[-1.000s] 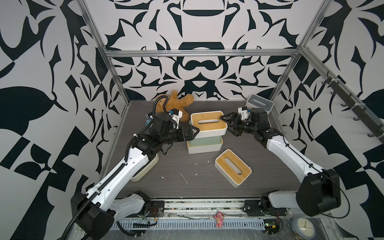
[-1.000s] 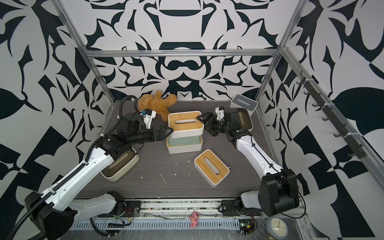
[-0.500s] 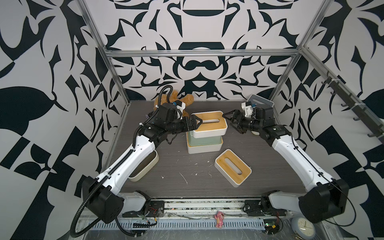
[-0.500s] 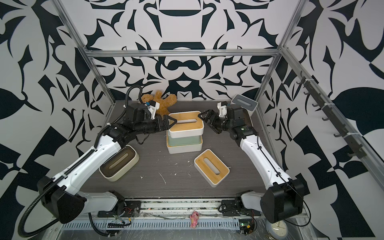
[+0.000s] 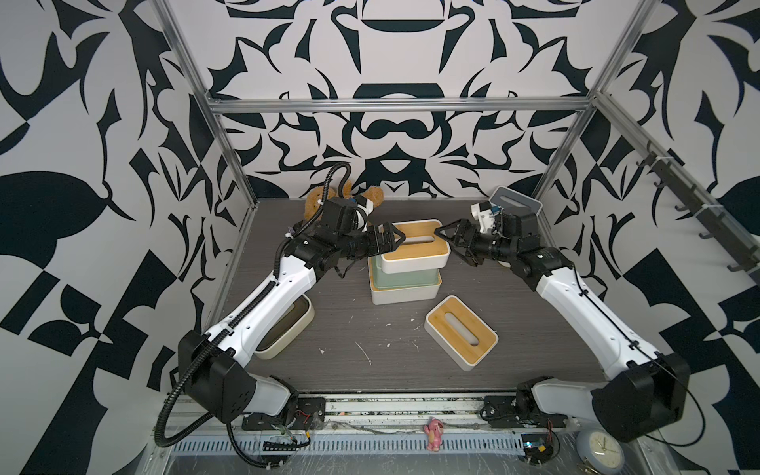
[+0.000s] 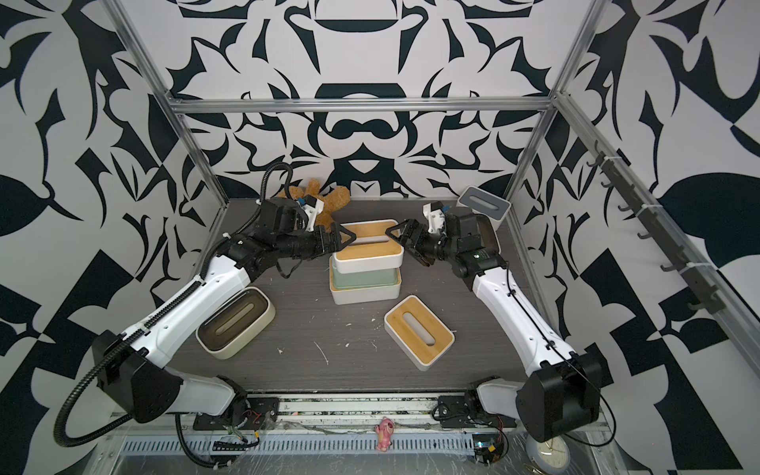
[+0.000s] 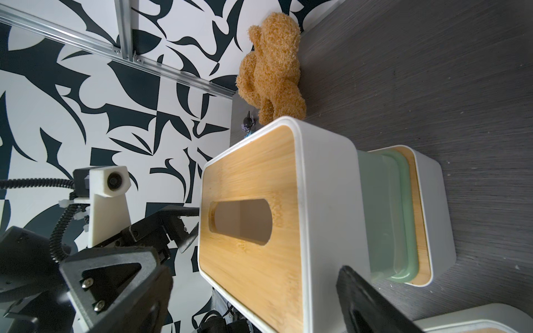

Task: Stack the tissue boxes
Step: Place the tissue box at the tissue box.

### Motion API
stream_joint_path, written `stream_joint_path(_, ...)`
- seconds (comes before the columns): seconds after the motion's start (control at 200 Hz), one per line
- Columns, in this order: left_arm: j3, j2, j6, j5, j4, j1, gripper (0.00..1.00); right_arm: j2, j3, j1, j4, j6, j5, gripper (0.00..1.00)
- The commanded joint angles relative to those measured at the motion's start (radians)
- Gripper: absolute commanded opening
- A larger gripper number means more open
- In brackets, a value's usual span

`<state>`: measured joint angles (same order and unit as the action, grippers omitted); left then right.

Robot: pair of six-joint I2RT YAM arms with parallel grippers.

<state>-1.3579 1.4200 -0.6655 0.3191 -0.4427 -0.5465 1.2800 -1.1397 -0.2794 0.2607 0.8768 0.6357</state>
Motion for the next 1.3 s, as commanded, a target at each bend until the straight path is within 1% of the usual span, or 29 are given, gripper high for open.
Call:
stream_joint_path(0.0,-0.046,0.019,0.007,0.007,-0.028,0.008,0.99,-0.001,-0.017,-0.012,-0.055,0.014,0.023,0.93)
stream_joint_path(0.465,-0.068,0.037,0.014,0.017,-0.043,0.024,1.0,-0.007,-0.01,-0.045,-0.069,0.03,0.019,0.93)
stream_joint_path(1.295,-0.071,0.031,0.014,0.034,-0.037,0.042,1.0,0.005,-0.032,-0.06,-0.085,0.027,0.024,0.93)
